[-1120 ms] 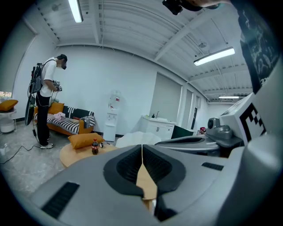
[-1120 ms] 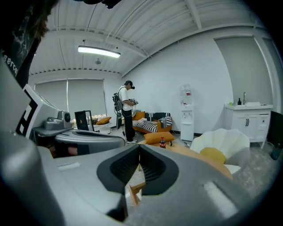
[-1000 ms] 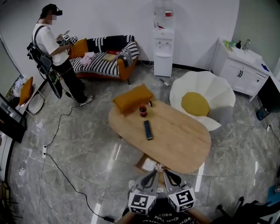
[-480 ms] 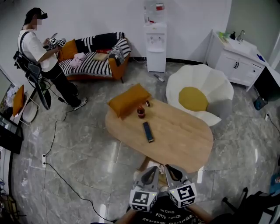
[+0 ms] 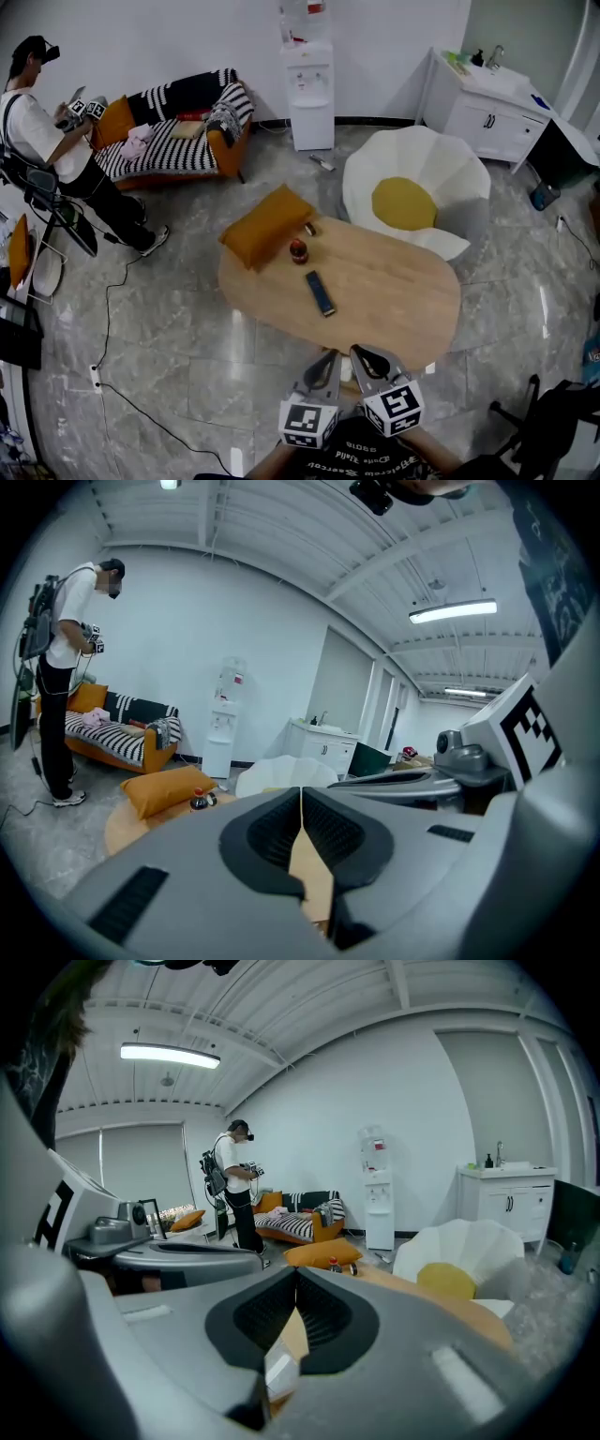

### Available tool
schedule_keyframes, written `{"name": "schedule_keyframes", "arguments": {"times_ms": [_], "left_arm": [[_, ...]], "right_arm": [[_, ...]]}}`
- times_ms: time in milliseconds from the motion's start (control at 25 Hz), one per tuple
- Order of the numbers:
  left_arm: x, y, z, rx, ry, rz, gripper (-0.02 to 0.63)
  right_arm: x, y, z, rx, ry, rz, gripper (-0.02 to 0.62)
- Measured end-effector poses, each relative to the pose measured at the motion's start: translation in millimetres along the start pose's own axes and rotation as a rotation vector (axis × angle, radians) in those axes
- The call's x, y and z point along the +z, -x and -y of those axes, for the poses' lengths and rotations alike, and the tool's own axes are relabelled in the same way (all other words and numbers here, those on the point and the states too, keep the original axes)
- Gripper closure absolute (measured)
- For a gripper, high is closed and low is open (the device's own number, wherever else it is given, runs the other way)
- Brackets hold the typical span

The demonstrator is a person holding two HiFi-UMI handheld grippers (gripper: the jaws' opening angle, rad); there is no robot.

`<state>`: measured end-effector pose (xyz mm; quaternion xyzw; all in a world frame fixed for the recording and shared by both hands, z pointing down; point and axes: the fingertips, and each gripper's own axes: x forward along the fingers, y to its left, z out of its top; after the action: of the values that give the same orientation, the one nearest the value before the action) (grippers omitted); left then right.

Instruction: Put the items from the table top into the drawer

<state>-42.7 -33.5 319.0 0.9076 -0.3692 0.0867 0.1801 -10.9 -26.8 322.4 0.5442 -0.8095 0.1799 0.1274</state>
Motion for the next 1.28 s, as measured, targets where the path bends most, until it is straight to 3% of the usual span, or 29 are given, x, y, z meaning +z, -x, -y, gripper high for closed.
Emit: {"name": "schedule_keyframes", "arguments": {"times_ms": [560,760,920,1280], "left_arm": [[6,-23,-72,-0.093,-0.012,-0.054,0.594],[4,-33,-88,-0.083,0.003,-0.091,0.594],[3,-49,-96,-0.086,-0.039,-0.099,0.594],[0,-75,-117,-0.014,-0.016,-0.097,0.594]], "right_arm": [[11,-69,0,-0.113,-0.034,-0.050,0.586],[14,-90,8,-0.111,-0.051,-0.082,0.523],[17,-105,15,-0.070,-0.083,-0.090,0.394],[10,-139,34,-0.026,-0.070,-0.131,0.367]]}}
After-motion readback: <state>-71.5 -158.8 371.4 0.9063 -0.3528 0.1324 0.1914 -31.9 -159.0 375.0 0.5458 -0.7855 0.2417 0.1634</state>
